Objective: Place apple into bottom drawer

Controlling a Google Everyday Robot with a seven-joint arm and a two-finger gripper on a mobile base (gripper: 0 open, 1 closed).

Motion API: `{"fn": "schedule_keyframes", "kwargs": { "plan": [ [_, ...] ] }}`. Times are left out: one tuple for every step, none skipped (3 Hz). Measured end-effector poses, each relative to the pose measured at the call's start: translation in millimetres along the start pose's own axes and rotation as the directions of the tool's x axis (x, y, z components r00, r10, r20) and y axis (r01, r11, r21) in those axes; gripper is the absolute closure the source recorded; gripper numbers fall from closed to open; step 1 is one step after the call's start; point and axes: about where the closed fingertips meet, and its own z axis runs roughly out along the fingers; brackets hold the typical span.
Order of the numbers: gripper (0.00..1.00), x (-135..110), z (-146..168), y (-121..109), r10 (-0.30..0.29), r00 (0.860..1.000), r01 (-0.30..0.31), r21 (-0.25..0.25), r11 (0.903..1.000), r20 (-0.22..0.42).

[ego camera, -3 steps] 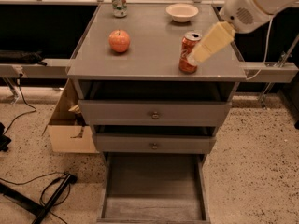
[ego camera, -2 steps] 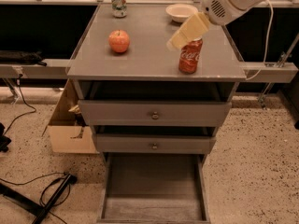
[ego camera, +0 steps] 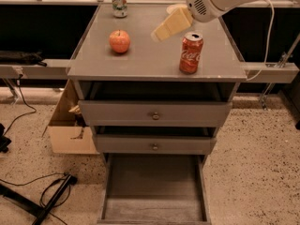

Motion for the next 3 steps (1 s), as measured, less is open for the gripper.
{"fn": "schedule_keyframes", "kwargs": {
  "plan": [
    [0.0,-5.3,25.3,-1.7,-0.011,1.0,0.011,-0.025,0.9996,0.0],
    [0.0,-10.1,81.7,-17.5,0.003,1.0,-0.003,-0.053,0.9986,-0.002],
    [0.0,-12.3,166.1,-30.4,0.03,0.999,-0.032,-0.086,0.9957,-0.029]
  ]
}}
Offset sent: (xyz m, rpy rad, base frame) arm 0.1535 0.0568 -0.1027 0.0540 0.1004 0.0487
